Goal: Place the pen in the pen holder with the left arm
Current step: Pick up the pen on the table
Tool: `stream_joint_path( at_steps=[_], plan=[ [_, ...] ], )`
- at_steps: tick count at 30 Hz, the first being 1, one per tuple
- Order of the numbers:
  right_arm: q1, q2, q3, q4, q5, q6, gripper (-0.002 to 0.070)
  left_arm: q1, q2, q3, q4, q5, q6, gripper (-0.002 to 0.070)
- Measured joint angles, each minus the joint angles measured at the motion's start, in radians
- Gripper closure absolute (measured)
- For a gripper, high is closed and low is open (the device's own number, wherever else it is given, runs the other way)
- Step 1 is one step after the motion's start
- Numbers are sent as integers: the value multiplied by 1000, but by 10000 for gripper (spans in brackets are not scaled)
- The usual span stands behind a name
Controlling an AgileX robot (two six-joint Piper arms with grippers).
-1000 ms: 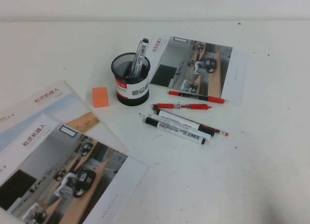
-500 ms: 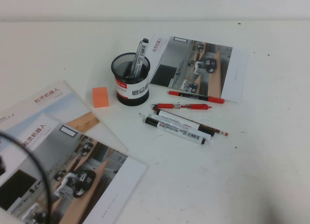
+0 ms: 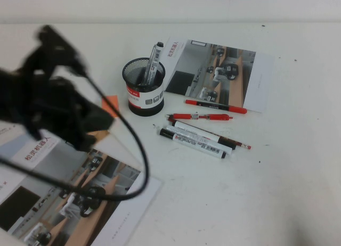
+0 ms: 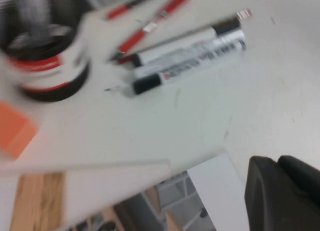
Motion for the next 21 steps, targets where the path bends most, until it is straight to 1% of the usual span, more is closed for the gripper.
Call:
stream_joint_path(
  at_steps=[1, 7, 11, 14, 17, 21],
  plan=[
    [0, 0, 0, 0, 0, 0, 696, -43, 58, -48, 41, 17, 8, 676],
    [0, 0, 0, 0, 0, 0, 696, -206, 322, -323, 207, 160, 16, 676],
    [0, 0, 0, 0, 0, 0, 696, -284, 470, -495, 303, 259, 36, 676],
    [0, 0, 0, 0, 0, 0, 696, -339, 554, -611, 361, 323, 90, 676],
    [0, 0, 0, 0, 0, 0, 696, -389, 626, -686, 404, 336, 145, 676],
    [0, 0, 0, 0, 0, 0, 696, -424, 708, -738, 418, 343, 250, 676]
  ],
)
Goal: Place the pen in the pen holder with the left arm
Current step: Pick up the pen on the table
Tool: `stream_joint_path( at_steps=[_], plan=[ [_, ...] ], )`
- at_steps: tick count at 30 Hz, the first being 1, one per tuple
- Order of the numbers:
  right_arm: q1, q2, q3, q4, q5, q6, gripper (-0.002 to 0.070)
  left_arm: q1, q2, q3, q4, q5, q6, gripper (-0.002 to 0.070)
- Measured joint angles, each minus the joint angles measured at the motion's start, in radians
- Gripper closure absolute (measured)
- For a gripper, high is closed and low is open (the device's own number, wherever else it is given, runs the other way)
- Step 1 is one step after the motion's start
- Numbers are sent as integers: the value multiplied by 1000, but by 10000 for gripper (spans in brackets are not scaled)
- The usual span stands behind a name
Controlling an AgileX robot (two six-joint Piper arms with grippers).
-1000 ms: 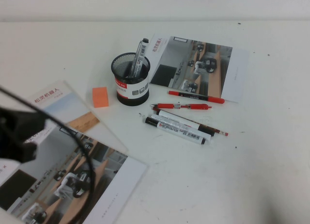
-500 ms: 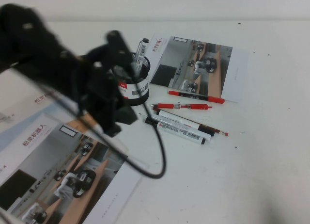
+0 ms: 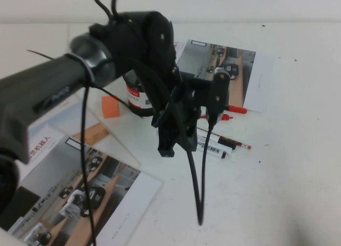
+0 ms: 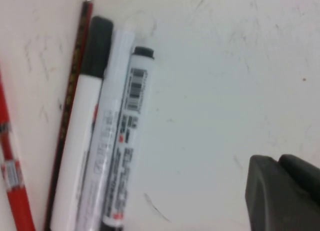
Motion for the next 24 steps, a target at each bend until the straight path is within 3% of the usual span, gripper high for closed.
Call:
stream_joint_path(
  at_steps=[4, 13, 15, 20, 24],
  plan=[
    [0, 0, 0, 0, 0, 0, 696, -6, 71, -55, 29, 4, 92, 676],
    [0, 0, 0, 0, 0, 0, 696, -6, 198, -201, 43, 4, 117, 662],
    [0, 0, 0, 0, 0, 0, 696, -6, 205, -208, 47, 4, 119, 611],
    [0, 0, 0, 0, 0, 0, 696, -6, 219, -214, 60, 4, 121, 391],
    [0, 0, 0, 0, 0, 0, 696, -6, 236, -214, 92, 4, 121, 334]
  ],
)
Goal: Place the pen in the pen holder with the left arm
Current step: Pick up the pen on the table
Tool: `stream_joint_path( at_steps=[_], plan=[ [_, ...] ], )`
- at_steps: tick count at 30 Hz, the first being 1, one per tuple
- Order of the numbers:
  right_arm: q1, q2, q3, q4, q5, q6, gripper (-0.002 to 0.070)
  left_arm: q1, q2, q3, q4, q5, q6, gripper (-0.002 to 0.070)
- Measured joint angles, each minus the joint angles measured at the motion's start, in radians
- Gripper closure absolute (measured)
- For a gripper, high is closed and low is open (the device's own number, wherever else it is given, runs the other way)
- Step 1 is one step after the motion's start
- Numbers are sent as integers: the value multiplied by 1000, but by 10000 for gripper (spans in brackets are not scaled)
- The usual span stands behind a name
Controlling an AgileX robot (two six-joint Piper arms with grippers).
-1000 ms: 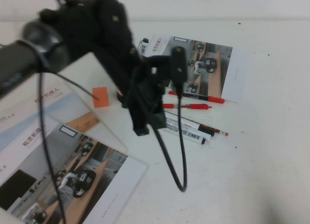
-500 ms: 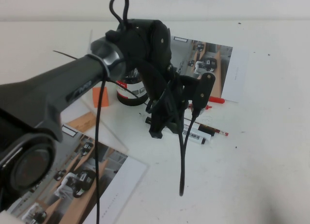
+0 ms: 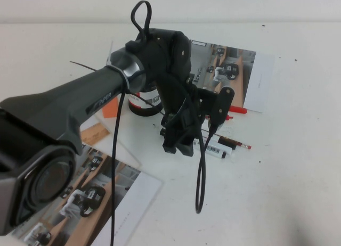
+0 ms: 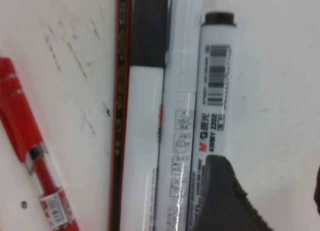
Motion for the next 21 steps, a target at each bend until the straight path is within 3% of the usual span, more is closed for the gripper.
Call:
stream_joint_path(
  at_steps=[9, 21],
  plan=[
    [0, 0, 0, 0, 0, 0, 696, 2, 29, 0, 11, -14, 0, 324],
    [0, 0, 0, 0, 0, 0, 696, 2, 46, 0, 25, -20, -4, 368]
  ],
)
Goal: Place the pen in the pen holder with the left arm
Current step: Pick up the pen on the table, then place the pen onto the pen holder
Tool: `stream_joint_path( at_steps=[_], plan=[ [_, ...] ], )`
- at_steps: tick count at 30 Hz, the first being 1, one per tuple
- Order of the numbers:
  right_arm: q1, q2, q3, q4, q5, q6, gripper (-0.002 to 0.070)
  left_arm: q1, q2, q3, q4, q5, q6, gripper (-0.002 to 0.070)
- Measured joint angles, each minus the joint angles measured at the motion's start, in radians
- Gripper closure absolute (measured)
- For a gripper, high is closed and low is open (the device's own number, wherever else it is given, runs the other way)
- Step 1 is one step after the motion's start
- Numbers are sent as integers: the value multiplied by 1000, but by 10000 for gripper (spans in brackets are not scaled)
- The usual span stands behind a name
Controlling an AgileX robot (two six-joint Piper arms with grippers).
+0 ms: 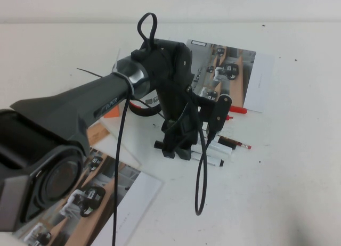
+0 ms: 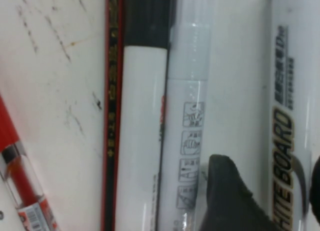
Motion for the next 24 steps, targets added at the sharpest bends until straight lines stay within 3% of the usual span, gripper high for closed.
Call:
stream_joint_path(
  at_steps=[5, 14, 24],
  plan=[
    [0, 0, 0, 0, 0, 0, 696, 0, 8, 0, 2, 7, -3, 470],
    [0, 0, 0, 0, 0, 0, 696, 0, 9, 0, 0, 10, -15, 572],
    [0, 0, 0, 0, 0, 0, 696, 2, -75, 7, -114, -23, -254, 570]
  ],
)
